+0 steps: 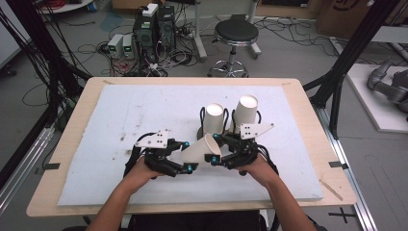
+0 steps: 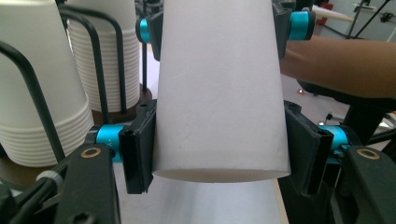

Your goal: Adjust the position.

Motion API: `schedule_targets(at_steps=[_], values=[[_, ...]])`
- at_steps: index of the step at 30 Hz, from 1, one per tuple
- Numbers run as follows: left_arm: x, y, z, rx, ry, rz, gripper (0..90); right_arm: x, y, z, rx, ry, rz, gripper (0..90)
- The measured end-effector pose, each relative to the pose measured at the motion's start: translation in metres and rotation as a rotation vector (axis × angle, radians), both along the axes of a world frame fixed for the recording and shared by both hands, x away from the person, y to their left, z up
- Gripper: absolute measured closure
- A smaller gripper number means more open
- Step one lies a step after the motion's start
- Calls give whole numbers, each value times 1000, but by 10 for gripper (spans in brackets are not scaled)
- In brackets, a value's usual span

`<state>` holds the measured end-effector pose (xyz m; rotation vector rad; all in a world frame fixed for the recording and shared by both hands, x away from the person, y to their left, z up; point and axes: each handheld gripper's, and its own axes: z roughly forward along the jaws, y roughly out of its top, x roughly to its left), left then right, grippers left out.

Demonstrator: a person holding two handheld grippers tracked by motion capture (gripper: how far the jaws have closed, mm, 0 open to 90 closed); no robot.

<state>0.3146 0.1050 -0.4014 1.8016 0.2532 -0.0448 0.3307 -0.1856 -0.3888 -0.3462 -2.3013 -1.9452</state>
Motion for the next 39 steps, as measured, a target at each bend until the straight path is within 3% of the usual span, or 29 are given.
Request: schedule_targets(at_steps=[3, 8, 13, 18, 21, 24, 28, 30, 31, 33, 34, 39], values=[[-1, -3, 0, 42, 23, 38, 311, 0, 0, 1, -17, -12, 3, 330], [-2, 0, 6, 50, 0, 77, 270, 1, -2, 0, -81, -33, -29, 333], [1, -5, 6, 78, -8, 55, 271, 1, 1, 0, -94, -29, -15, 338], [0, -9, 3, 89, -21, 16, 351, 1, 1, 2, -87, -18, -8, 337], [-1, -9, 3, 65, -24, 12, 363, 1, 0, 2, -52, 15, -8, 297], [-1, -8, 4, 3, -30, 20, 364, 0, 1, 3, 1, 32, -44, 206], [-1, -7, 6, -33, -35, 26, 364, 0, 1, 2, 31, 56, -47, 214], [-1, -8, 5, -30, -33, 24, 366, -1, 1, 3, 33, 41, -20, 314], [-1, -8, 4, -31, -28, 24, 366, -1, 1, 3, 30, 31, -18, 315], [-2, -10, 3, -15, -24, 35, 360, -1, 1, 3, 21, 16, -19, 331], [-2, -12, 2, 15, -29, 47, 349, 0, 1, 3, 6, 13, -17, 331], [-4, -19, 1, 118, -28, 76, 241, -2, 6, 1, -113, -41, -34, 339]])
